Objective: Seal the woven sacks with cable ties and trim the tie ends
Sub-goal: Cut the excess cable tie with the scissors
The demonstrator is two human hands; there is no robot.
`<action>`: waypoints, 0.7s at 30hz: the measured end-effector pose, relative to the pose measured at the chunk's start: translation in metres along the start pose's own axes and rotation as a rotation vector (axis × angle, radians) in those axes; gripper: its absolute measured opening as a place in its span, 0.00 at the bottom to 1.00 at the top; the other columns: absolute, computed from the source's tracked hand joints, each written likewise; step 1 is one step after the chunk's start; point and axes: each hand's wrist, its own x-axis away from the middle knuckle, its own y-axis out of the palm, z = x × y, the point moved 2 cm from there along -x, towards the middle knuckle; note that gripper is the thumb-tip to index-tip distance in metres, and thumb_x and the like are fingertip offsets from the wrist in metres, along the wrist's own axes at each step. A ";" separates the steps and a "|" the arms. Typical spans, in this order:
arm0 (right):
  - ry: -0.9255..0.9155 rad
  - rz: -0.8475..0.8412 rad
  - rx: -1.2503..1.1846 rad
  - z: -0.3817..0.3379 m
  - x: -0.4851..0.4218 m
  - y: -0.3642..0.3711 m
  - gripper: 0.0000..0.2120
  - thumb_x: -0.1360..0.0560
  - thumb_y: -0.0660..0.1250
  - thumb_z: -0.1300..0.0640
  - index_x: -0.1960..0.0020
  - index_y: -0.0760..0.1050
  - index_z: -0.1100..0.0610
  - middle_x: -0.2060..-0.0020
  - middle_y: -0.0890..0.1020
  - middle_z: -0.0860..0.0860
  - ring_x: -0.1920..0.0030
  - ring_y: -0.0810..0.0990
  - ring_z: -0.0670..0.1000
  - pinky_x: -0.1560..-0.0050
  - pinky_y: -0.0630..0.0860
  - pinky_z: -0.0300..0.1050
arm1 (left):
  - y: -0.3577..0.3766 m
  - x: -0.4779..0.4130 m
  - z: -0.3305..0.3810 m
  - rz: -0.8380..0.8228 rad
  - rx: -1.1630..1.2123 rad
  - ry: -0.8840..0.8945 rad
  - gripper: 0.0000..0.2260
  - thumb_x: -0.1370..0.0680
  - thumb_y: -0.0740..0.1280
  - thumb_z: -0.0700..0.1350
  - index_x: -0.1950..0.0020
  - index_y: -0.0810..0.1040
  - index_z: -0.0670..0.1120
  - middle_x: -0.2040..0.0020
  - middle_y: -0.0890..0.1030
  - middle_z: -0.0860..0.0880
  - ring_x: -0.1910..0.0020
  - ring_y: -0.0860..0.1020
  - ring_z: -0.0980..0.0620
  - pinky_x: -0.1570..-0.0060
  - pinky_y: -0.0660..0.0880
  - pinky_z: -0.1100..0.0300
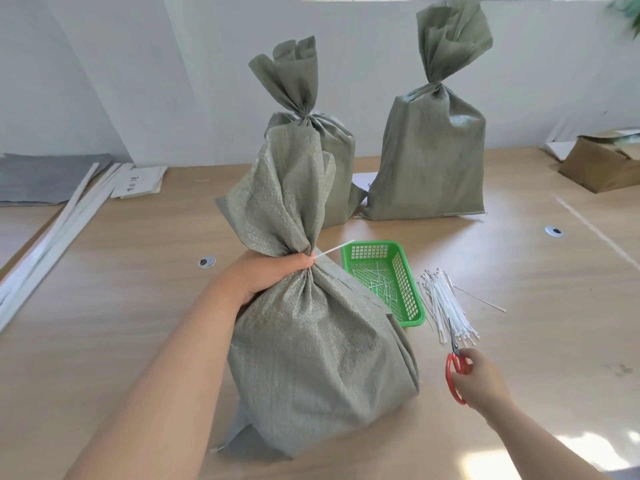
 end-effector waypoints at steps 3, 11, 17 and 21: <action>-0.093 0.024 -0.346 -0.043 0.006 -0.019 0.10 0.26 0.71 0.60 0.45 0.78 0.54 0.66 0.82 0.55 0.72 0.77 0.57 0.73 0.73 0.48 | 0.000 0.003 0.002 -0.038 0.038 -0.004 0.05 0.26 0.76 0.44 0.54 0.83 0.53 0.58 0.86 0.60 0.53 0.83 0.61 0.48 0.77 0.60; -0.391 -0.331 -0.722 -0.170 0.060 -0.063 0.05 0.24 0.72 0.57 0.54 0.78 0.58 0.74 0.71 0.55 0.81 0.68 0.51 0.81 0.64 0.37 | -0.004 0.003 0.002 -0.119 0.021 0.016 0.31 0.37 0.83 0.56 0.36 0.82 0.49 0.40 0.84 0.54 0.38 0.80 0.55 0.31 0.72 0.52; -0.469 -0.610 -0.674 -0.206 0.115 -0.059 0.08 0.23 0.71 0.53 0.58 0.76 0.55 0.73 0.73 0.56 0.81 0.69 0.50 0.82 0.67 0.36 | -0.003 0.008 0.002 0.052 -0.050 0.047 0.24 0.29 0.78 0.53 0.35 0.79 0.52 0.47 0.79 0.61 0.41 0.76 0.57 0.41 0.68 0.63; -0.466 -0.679 -0.625 -0.214 0.135 -0.046 0.12 0.22 0.70 0.48 0.61 0.74 0.53 0.72 0.73 0.57 0.81 0.70 0.51 0.81 0.68 0.38 | 0.002 0.007 0.001 0.139 -0.022 0.076 0.21 0.29 0.78 0.51 0.37 0.79 0.54 0.51 0.78 0.63 0.45 0.76 0.58 0.44 0.67 0.64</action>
